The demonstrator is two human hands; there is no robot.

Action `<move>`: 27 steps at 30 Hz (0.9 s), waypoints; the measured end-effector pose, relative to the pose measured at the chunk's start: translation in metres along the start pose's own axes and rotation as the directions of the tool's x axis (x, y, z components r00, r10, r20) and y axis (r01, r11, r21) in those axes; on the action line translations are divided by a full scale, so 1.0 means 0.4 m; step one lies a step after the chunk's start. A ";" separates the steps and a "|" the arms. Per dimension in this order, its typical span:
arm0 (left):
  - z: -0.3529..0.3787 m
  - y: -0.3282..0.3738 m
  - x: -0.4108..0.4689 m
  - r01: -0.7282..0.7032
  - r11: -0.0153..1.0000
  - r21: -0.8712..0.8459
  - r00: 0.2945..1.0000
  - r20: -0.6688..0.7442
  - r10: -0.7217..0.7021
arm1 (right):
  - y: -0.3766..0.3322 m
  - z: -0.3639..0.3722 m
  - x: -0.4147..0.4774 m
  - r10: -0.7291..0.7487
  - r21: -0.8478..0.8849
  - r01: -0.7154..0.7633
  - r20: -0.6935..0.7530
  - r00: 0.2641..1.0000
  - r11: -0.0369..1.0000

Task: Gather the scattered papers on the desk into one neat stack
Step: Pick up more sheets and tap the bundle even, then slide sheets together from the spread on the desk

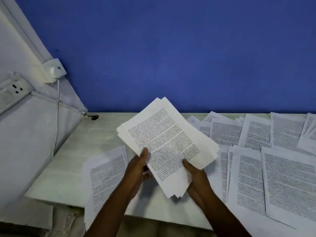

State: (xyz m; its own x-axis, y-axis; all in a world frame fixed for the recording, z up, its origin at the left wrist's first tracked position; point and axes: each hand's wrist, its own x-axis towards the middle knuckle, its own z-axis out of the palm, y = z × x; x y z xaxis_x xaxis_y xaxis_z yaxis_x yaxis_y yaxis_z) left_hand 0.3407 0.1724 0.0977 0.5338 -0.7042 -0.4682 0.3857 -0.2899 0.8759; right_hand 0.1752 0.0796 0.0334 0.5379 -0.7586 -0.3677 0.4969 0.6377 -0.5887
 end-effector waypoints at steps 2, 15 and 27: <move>-0.040 -0.044 -0.005 -0.004 1.000 -0.015 1.000 -0.014 0.003 | 0.063 0.044 -0.014 0.024 -0.060 -0.023 0.014 1.000 0.998; -0.491 -0.035 0.007 -0.015 1.000 0.008 0.996 0.094 0.014 | 0.145 0.187 -0.053 0.164 -0.754 -0.089 0.025 0.986 0.651; -0.632 -0.152 0.051 0.074 0.994 -0.076 0.960 -0.266 -0.092 | 0.425 0.310 0.090 0.145 -0.942 0.078 0.132 0.981 0.327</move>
State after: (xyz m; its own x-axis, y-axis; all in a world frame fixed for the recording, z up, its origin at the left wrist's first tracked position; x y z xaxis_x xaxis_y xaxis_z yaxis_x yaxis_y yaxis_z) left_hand 0.5186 0.3395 0.0053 0.6766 -0.4768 -0.5611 0.4807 -0.2912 0.8272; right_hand 0.3635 0.1771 0.0095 0.6890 -0.6342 -0.3510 -0.4367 0.0233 -0.8993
